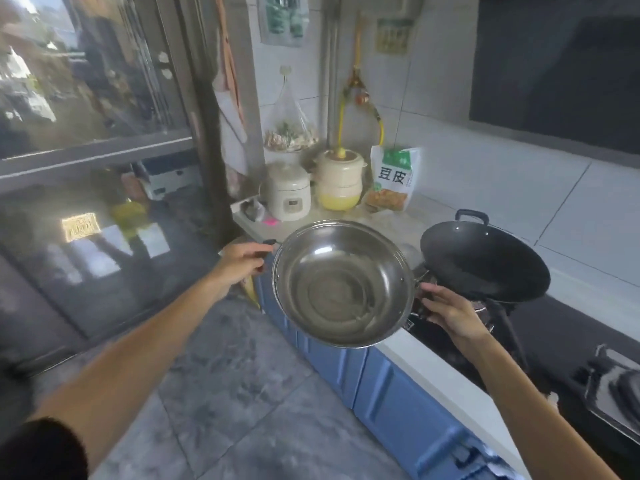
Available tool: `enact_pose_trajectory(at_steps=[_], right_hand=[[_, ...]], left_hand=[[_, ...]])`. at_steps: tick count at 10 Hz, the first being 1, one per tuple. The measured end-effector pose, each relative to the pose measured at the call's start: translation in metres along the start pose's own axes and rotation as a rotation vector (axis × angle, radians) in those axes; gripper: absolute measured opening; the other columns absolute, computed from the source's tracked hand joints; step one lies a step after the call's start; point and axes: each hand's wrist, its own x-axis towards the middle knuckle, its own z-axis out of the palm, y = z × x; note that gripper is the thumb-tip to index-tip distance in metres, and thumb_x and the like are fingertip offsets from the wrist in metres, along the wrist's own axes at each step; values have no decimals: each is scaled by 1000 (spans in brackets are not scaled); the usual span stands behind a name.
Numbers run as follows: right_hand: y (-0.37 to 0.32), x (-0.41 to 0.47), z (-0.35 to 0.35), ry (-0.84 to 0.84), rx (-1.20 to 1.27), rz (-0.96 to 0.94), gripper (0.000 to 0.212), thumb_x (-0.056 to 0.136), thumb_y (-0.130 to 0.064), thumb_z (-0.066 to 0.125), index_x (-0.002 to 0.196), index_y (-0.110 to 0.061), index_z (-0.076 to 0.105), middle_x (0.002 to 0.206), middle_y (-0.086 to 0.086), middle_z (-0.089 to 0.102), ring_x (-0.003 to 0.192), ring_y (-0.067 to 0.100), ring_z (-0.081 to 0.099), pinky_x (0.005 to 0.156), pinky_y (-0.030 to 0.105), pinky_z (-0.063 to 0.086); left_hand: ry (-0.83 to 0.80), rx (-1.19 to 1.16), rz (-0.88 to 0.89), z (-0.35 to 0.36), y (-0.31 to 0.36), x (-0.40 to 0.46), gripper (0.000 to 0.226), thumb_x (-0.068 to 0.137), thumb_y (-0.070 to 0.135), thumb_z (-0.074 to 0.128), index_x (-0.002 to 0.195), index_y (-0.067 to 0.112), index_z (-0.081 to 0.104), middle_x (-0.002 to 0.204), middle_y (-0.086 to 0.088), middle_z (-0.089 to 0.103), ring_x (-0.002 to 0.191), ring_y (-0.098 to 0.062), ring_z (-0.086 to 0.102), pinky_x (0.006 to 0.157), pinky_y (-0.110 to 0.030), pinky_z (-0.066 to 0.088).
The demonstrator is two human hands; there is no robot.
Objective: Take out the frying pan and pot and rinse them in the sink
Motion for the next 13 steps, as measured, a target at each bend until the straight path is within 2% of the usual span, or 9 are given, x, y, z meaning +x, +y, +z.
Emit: enact_pose_trajectory(at_steps=[2, 3, 6, 7, 9, 10, 11, 12, 13], right_hand=[[33, 83, 17, 70, -86, 92, 39, 86, 6, 56, 122, -9, 58, 109, 12, 67, 93, 21, 63, 86, 31, 51], [45, 109, 32, 183, -124, 167, 42, 86, 7, 55, 126, -6, 54, 109, 11, 66, 96, 21, 61, 90, 33, 48], [78, 184, 69, 456, -207, 334, 41, 85, 13, 52, 122, -5, 55, 107, 12, 64, 99, 20, 61, 69, 6, 49], [87, 199, 79, 507, -216, 385, 41, 86, 10, 52, 121, -9, 57, 104, 11, 66, 75, 1, 63, 57, 6, 46], [107, 199, 98, 640, -147, 404, 41, 88, 6, 50, 125, -11, 55, 105, 3, 67, 92, 11, 61, 80, 18, 50], [106, 202, 101, 655, -170, 391, 40, 89, 5, 51, 123, -15, 56, 102, 2, 67, 89, 10, 62, 81, 19, 50], [99, 198, 102, 630, -280, 423, 43, 89, -2, 53, 129, -16, 54, 102, 5, 64, 80, 17, 57, 73, 18, 46], [75, 185, 108, 616, -419, 497, 47, 90, -13, 56, 135, -27, 49, 128, 6, 58, 75, 14, 57, 47, 6, 39], [53, 154, 126, 664, -517, 404, 48, 89, -16, 58, 135, -25, 48, 135, 8, 54, 102, 21, 61, 63, 11, 44]], left_hand=[[-100, 134, -49, 27, -20, 132, 40, 90, -8, 45, 125, 7, 59, 117, -7, 62, 76, -7, 57, 57, -7, 45], [-194, 169, -62, 45, -43, 196, 41, 89, -9, 47, 123, 9, 61, 126, -9, 61, 94, -15, 59, 81, -19, 46], [-551, 235, -17, 71, -99, 338, 32, 88, 7, 60, 114, 26, 65, 123, 0, 61, 107, -13, 55, 91, -25, 40], [-640, 219, -6, 72, -112, 367, 33, 87, 14, 64, 98, 45, 63, 127, 2, 60, 116, -16, 55, 102, -32, 41], [-676, 150, 1, 83, -137, 388, 34, 86, 16, 65, 102, 46, 61, 114, 11, 59, 113, -9, 51, 99, -26, 37], [-698, 134, 7, 84, -143, 394, 34, 87, 17, 64, 103, 48, 60, 112, 14, 60, 104, -1, 55, 96, -24, 38], [-705, 141, 60, 86, -143, 396, 34, 90, 19, 60, 103, 50, 59, 121, 5, 62, 109, -11, 58, 97, -26, 41], [-737, 269, 96, 85, -132, 388, 34, 94, 26, 53, 123, 42, 51, 137, -1, 52, 123, -19, 50, 99, -29, 38], [-644, 425, 218, 76, -127, 367, 56, 97, 33, 46, 147, 16, 28, 152, -8, 32, 141, -23, 28, 113, -36, 22]])
